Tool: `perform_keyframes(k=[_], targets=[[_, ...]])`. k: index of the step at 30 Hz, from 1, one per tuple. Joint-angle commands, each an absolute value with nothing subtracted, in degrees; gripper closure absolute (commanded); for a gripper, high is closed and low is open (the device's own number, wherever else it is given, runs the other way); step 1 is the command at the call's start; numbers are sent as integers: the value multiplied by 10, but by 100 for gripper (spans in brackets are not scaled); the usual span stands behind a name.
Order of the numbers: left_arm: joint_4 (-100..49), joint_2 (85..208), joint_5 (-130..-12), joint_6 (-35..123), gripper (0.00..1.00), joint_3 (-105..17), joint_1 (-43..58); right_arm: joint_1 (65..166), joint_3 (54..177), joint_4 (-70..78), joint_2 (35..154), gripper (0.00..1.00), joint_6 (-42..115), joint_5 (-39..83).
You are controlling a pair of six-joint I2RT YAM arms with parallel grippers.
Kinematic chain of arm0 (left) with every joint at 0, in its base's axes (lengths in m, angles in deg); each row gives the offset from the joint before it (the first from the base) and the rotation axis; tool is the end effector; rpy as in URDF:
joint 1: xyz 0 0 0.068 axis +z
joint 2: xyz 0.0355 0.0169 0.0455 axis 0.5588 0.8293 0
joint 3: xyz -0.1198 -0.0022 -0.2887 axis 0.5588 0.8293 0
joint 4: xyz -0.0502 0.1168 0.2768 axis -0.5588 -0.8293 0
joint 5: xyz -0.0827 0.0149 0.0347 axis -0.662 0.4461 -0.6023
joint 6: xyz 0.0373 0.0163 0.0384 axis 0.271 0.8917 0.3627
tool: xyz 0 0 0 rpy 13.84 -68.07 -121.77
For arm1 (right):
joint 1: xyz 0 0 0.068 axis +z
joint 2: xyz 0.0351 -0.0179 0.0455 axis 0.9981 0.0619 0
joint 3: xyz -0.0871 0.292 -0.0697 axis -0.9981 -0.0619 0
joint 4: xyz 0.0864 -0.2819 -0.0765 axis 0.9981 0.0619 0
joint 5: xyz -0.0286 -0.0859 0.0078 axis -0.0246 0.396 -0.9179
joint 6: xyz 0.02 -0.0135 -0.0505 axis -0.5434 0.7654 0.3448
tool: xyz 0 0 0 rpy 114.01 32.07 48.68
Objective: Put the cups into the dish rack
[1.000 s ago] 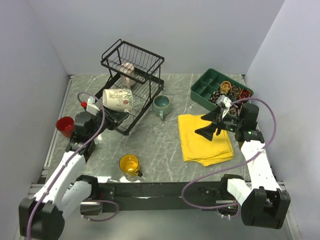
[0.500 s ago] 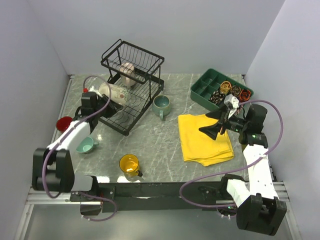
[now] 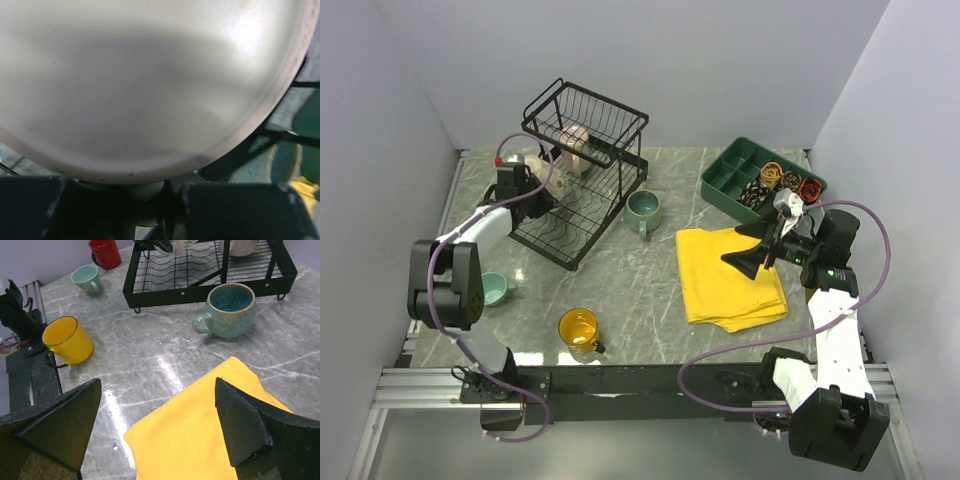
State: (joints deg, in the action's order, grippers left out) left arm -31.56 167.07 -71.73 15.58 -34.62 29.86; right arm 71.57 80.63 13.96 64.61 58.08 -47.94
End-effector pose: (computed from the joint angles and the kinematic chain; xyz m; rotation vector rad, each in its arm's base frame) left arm 0.4155 -0.0357 0.2414 -0.6104 2.1883 -0.5834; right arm 0.2060 -0.0157 0.3274 -0.8307 1.5208 0.9170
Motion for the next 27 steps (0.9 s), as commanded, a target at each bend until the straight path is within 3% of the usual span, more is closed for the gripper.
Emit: perform_keyframes(k=[1,21,27], targets=[[-257,1684,-677,196,99,-419,300,707,821,138,646,0,582,-500],[-327,1812,-555,273,98,-558,263,695,825,147,665,0,589,-508],[-339,1840,-533,285,90,-584,258,691,826,147,666,0,588,-512]])
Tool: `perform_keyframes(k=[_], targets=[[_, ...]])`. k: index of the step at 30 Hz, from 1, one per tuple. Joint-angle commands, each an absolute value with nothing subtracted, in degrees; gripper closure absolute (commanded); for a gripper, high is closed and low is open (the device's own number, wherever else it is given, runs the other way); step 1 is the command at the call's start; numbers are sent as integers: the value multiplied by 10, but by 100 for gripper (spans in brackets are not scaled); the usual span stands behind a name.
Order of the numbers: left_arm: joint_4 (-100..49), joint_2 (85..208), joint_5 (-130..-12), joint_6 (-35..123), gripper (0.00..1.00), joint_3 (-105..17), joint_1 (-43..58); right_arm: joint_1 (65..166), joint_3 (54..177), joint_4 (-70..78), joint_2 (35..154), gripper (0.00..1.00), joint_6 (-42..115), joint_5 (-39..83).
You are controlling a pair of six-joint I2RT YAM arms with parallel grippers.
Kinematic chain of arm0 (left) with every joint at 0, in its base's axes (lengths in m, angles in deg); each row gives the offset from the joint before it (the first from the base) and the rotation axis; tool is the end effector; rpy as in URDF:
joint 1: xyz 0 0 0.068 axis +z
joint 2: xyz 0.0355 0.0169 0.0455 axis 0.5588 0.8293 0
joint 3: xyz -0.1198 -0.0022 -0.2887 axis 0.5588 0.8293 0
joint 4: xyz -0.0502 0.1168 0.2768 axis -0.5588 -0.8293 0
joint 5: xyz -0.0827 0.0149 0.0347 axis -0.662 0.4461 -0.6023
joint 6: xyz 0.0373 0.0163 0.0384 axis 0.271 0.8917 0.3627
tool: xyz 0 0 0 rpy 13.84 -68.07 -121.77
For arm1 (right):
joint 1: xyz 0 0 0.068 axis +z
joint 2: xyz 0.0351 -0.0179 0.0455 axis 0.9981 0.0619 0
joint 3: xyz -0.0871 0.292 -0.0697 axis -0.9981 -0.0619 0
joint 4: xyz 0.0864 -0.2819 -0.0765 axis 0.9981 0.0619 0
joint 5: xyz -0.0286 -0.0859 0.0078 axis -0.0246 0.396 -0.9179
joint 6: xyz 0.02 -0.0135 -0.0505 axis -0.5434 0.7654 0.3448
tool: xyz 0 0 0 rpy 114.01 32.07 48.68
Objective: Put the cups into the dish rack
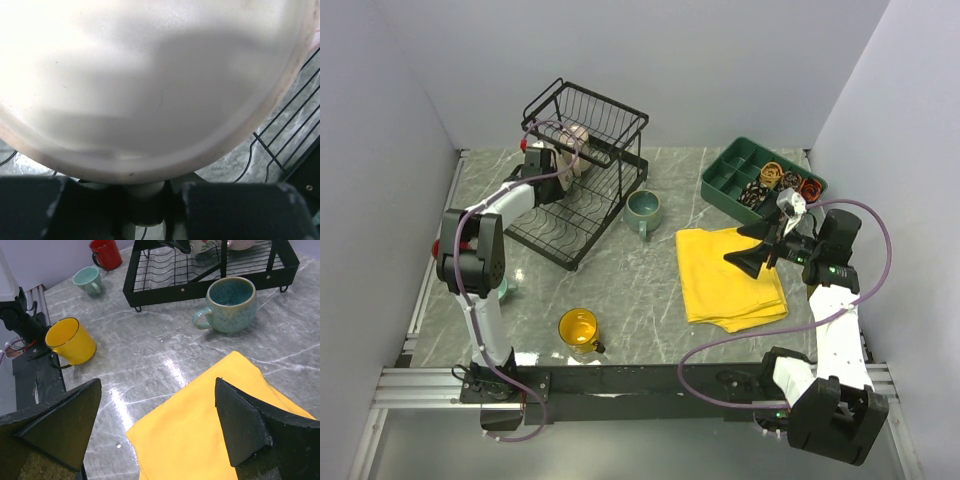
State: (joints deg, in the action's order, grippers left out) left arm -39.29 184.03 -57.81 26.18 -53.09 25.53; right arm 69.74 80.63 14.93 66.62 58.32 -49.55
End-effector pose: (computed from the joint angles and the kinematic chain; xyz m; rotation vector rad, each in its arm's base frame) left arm 0.4943 -0.0698 0.2170 -0.4619 2.2854 -0.2247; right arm 0.2110 -0.0238 0.3200 -0.7943 1.5466 0.9519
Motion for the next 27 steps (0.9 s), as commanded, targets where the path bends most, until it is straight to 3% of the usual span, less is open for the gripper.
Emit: perform_keyframes(k=[1,11,18,27], targets=[[-344,1844,-534,286,87,-588,257,690,825,146,666,0,589,-513],[-368,1887,-502,294,68,-630,246,674,827,148,668,0,585,-525],[-380,1891,-483,307,49,-643,244,668,827,149,668,0,585,-531],[-355,1833,-516,308,36,-607,243,661,829,156,671,0,589,-534]])
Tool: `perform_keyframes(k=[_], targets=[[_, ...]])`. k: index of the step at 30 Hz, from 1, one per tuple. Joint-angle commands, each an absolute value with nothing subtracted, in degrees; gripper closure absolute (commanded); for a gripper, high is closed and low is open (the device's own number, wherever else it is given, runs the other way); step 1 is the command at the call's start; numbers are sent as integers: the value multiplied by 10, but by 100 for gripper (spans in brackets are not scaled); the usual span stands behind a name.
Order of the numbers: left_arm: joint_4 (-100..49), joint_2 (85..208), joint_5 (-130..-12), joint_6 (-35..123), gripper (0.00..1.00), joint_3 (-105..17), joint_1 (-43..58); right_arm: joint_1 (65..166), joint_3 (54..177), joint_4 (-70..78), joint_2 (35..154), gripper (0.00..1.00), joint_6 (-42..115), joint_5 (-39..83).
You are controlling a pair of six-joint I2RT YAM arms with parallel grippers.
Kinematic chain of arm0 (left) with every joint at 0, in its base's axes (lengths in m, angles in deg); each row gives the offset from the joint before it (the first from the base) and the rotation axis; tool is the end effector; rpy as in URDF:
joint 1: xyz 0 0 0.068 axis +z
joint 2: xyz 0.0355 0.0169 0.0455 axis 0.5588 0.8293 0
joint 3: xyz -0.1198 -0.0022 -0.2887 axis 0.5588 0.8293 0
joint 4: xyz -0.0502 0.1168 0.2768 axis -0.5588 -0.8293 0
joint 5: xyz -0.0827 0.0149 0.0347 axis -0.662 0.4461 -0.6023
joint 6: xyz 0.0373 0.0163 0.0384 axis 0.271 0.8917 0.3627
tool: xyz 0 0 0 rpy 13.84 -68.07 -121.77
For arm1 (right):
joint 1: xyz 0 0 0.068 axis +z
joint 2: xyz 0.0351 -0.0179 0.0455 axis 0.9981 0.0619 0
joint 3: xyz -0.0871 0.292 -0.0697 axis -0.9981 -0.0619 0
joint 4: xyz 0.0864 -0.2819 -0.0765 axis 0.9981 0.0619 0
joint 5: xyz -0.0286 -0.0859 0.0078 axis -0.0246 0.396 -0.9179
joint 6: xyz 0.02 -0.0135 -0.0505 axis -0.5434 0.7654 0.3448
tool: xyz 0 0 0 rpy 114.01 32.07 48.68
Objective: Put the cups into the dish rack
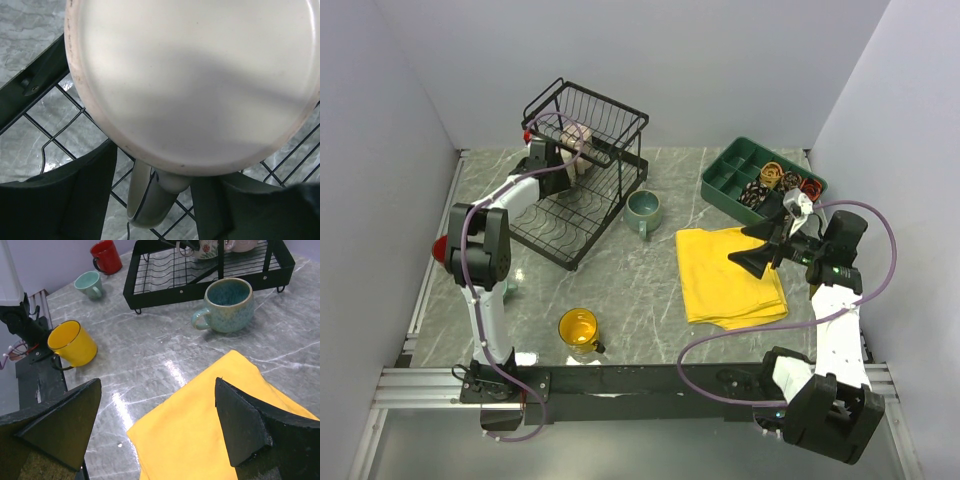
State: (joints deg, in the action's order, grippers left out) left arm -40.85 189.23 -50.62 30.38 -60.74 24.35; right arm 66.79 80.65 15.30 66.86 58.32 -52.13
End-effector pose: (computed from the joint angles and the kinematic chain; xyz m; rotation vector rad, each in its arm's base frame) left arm 0.5229 -0.0802 0.2189 -0.4115 2.2518 -0.0632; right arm 0.2088 -0.0340 0.3196 -0.7692 1.5404 0.9611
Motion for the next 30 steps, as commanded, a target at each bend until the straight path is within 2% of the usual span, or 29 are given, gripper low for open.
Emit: perform_keyframes(k=[1,12,30], targets=[[-352,1829,-527,306,36,-600,244,661,830,156,671,0,589,-535],[-321,1793,-586,281,37,-567,244,649,829,155,673,0,587,-538],[-293,1726,-562,280,36,-528,247,645,831,162,678,0,593,-543]])
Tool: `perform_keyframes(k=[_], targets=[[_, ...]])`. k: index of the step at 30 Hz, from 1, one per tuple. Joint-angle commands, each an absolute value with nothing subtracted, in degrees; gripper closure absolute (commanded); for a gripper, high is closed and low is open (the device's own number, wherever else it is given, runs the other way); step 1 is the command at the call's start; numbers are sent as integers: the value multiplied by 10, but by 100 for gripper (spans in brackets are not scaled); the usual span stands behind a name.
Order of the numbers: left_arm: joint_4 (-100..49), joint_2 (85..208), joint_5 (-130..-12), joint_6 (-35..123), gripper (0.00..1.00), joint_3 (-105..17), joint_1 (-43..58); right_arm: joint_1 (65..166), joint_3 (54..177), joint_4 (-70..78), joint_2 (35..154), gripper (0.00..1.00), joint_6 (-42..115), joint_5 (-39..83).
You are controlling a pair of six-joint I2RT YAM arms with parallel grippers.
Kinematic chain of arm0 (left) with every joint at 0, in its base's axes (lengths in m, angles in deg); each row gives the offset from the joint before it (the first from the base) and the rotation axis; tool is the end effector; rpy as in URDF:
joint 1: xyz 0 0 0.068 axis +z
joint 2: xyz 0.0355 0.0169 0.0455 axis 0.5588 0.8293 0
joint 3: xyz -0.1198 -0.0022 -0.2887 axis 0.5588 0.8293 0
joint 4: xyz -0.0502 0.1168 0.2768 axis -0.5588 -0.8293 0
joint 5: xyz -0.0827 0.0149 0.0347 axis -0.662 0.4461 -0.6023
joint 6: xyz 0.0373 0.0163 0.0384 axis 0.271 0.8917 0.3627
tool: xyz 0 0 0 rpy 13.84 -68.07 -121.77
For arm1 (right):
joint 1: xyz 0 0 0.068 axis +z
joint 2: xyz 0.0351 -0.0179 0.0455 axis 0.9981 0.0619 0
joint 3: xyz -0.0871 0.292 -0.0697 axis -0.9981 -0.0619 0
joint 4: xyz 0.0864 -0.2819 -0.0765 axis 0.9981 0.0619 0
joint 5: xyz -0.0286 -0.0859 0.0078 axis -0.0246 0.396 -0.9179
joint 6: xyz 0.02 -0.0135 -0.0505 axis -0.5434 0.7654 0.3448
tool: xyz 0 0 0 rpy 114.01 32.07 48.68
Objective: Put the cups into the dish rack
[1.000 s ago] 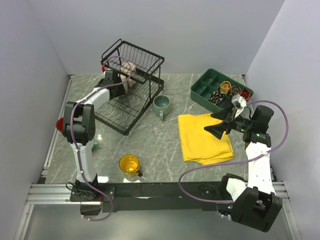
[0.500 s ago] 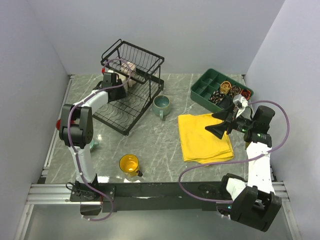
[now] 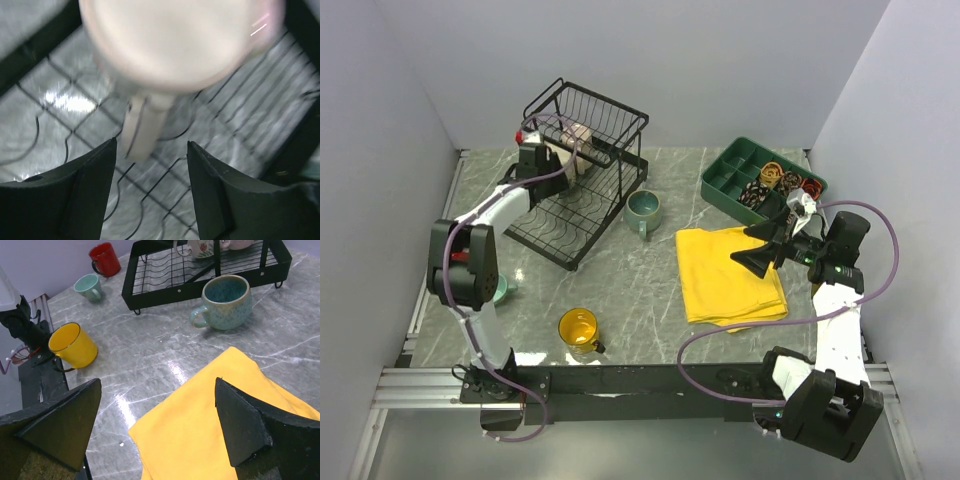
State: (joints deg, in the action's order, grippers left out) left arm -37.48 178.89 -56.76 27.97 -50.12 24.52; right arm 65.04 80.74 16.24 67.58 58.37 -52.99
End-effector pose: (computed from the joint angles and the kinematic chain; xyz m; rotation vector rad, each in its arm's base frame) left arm 0.4764 -0.0750 0.2430 -0.4073 2.2228 -0.2214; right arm 0.2091 -0.0409 0.3169 -0.7357 1.5551 0.9710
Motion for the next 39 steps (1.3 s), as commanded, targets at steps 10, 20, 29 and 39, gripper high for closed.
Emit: perform_keyframes(k=[10,20,29,39], targets=[[-307,1667,-559,311,33,-485,253,642,841,201,676,0,628,-531],[-343,1374,-612,321,4,-358,254,666,902,341,711,0,740,-446],[-443,1105,-714,241,4,-227,261,955,1093,491,799,0,738,-245],[-579,956,-668,181,4,-220,261,1324,1166,488,927,0,705,-47]])
